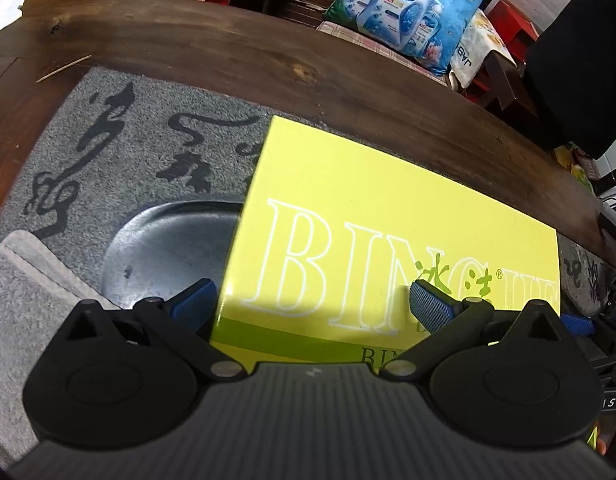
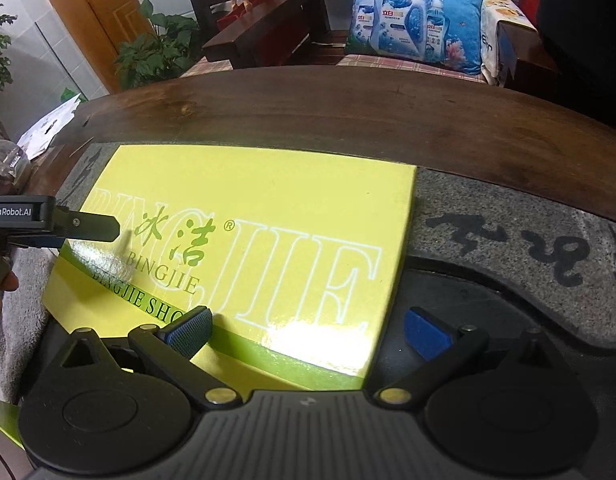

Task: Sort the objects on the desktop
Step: 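Grasp the yellow BINGJIE lid by its edges with both grippers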

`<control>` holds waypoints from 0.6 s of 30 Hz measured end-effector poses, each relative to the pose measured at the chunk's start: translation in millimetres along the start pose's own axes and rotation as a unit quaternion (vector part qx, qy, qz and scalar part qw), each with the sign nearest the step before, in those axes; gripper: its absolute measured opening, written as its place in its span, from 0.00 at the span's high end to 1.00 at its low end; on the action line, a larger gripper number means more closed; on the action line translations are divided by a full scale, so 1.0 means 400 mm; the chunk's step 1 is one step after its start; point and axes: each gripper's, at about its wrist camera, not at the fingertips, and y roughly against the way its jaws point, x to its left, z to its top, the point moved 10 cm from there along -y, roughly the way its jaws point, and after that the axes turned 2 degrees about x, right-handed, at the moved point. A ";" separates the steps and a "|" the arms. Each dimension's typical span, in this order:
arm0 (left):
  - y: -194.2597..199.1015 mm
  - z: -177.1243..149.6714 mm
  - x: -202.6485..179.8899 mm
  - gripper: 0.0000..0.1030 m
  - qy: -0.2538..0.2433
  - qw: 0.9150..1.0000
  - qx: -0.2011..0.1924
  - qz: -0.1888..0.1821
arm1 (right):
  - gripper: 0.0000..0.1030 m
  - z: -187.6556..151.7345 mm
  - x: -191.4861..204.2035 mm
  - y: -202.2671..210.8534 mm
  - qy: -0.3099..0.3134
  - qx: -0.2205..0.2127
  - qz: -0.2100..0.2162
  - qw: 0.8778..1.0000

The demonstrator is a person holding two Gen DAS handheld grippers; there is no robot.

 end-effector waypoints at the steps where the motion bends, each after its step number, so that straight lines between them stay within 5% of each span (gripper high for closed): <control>1: -0.003 -0.001 0.000 0.01 -0.001 1.000 0.000 0.002 | 0.00 0.001 0.002 -0.003 -0.001 0.000 0.002 1.000; 18: -0.010 -0.019 -0.001 0.00 0.013 1.000 0.009 0.001 | 0.00 0.010 -0.008 -0.021 -0.034 -0.004 0.019 0.999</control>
